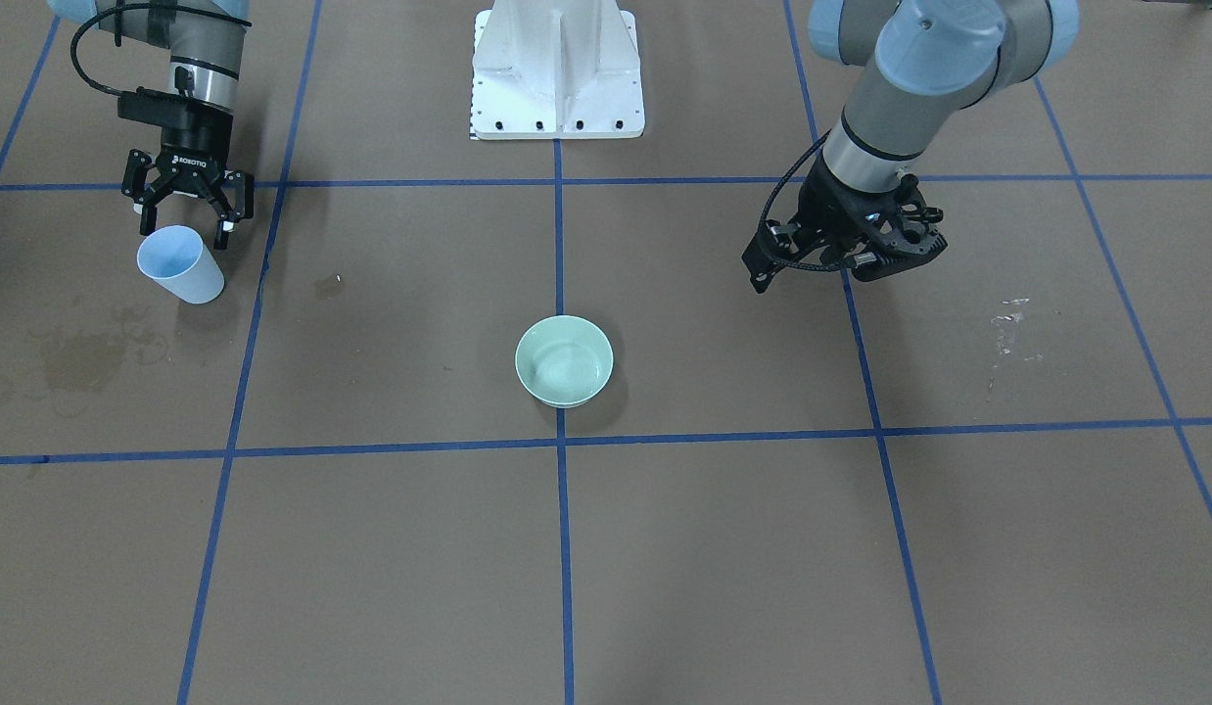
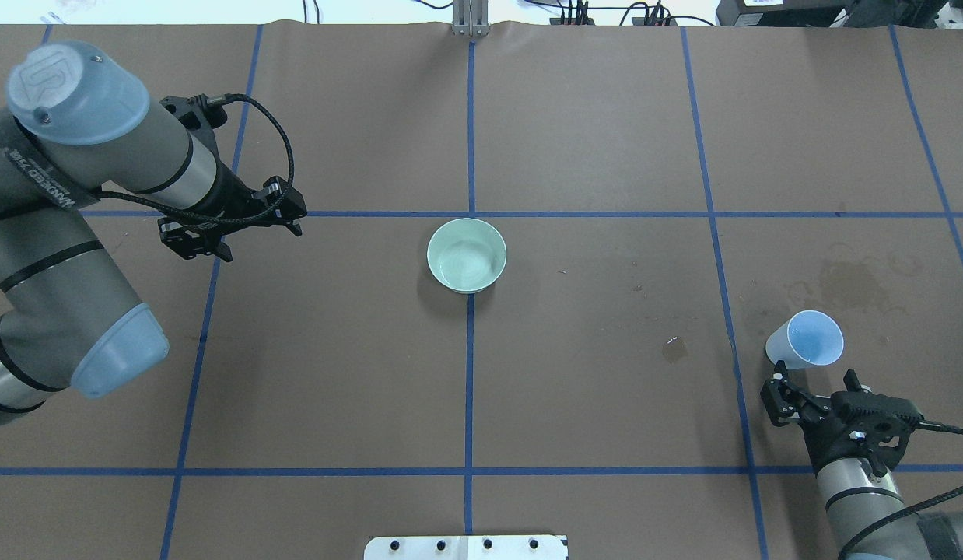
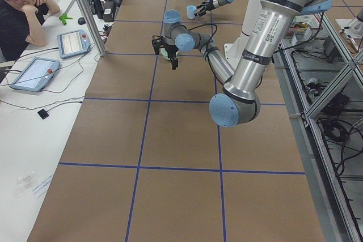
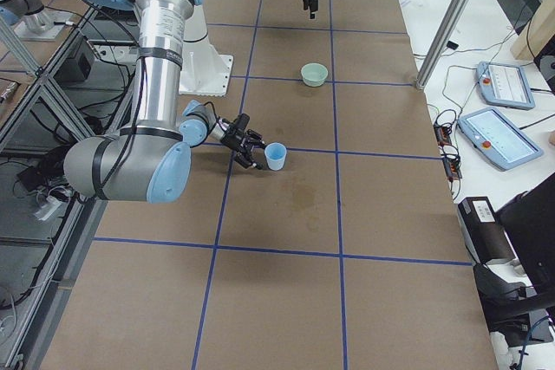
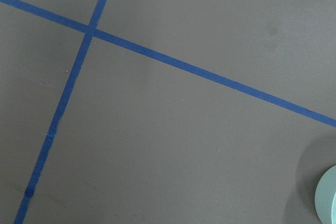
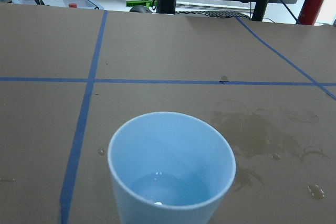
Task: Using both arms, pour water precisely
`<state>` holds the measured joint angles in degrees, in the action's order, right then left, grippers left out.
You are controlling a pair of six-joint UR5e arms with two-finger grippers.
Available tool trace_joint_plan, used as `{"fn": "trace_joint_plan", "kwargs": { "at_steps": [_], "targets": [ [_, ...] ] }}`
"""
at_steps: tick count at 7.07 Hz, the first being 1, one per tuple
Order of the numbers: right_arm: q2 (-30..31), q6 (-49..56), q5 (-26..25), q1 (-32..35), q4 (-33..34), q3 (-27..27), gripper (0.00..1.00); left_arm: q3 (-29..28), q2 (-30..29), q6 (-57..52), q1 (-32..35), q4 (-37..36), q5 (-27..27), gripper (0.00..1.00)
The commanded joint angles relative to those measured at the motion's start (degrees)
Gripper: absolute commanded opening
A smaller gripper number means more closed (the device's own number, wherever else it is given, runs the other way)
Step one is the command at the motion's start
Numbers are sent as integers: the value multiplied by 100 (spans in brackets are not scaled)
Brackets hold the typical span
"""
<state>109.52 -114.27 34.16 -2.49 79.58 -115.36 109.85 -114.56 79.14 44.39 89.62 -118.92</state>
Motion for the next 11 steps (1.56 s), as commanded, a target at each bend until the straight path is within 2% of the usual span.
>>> {"fn": "trace_joint_plan", "kwargs": {
  "at_steps": [1,4,11],
  "targets": [
    [-1,45,2,82,-4,14,99,-25,-5,-4,0,3,0,100],
    [-325,63,-6,205,-4,267,99,-52,-14,-4,0,12,0,100],
    [-370,300,11,460,-30,365,99,-87,-31,5,0,12,0,100]
  ]
}}
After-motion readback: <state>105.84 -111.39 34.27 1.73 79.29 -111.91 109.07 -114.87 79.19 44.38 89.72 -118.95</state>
